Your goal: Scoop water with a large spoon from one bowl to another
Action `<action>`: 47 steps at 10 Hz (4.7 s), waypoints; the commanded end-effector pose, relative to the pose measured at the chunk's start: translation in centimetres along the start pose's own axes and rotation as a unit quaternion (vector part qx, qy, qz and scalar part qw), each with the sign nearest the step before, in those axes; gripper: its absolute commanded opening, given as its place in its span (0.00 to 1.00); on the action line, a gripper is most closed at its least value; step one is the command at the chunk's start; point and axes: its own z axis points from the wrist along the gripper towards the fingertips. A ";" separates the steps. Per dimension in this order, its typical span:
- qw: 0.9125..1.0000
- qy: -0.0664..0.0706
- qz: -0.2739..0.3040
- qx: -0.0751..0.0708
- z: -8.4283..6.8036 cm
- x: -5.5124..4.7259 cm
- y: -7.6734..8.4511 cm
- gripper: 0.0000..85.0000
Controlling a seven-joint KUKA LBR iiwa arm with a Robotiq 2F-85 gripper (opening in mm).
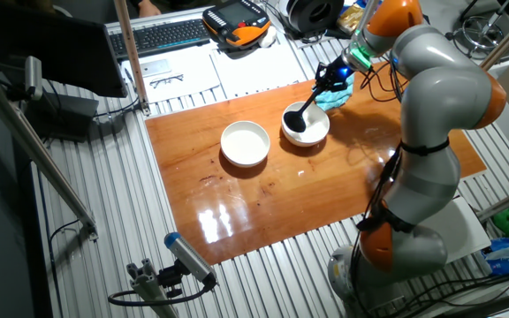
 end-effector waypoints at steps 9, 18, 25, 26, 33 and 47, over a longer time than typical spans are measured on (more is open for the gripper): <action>0.997 0.001 0.045 -0.055 0.1 -1.0 -0.8 0.00; 0.997 -0.005 0.032 -0.069 -0.2 -0.6 -0.8 0.00; 0.996 -0.040 0.023 0.080 -1.1 -0.8 -2.0 0.00; 0.994 -0.048 0.022 0.093 -1.2 -0.7 -2.1 0.00; 0.979 -0.089 0.029 0.184 -1.2 -0.6 -1.9 0.00; 0.943 -0.158 0.016 0.293 -1.0 0.7 -0.2 0.00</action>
